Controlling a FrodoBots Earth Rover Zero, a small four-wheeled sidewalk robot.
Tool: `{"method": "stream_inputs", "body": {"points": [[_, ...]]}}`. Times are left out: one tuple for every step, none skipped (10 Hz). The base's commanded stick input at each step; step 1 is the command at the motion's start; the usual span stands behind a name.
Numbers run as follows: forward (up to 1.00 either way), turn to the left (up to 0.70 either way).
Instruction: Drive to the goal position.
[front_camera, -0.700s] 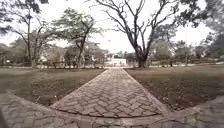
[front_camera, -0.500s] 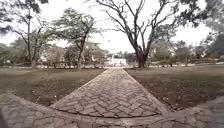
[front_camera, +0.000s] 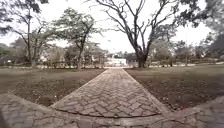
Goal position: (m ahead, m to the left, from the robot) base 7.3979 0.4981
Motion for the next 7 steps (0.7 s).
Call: {"method": "stream_inputs", "body": {"points": [[0.70,0.00],[0.70,0.00],[0.70,0.00],[0.70,0.00],[0.70,0.00],[0.70,0.00],[0.70,0.00]]}}
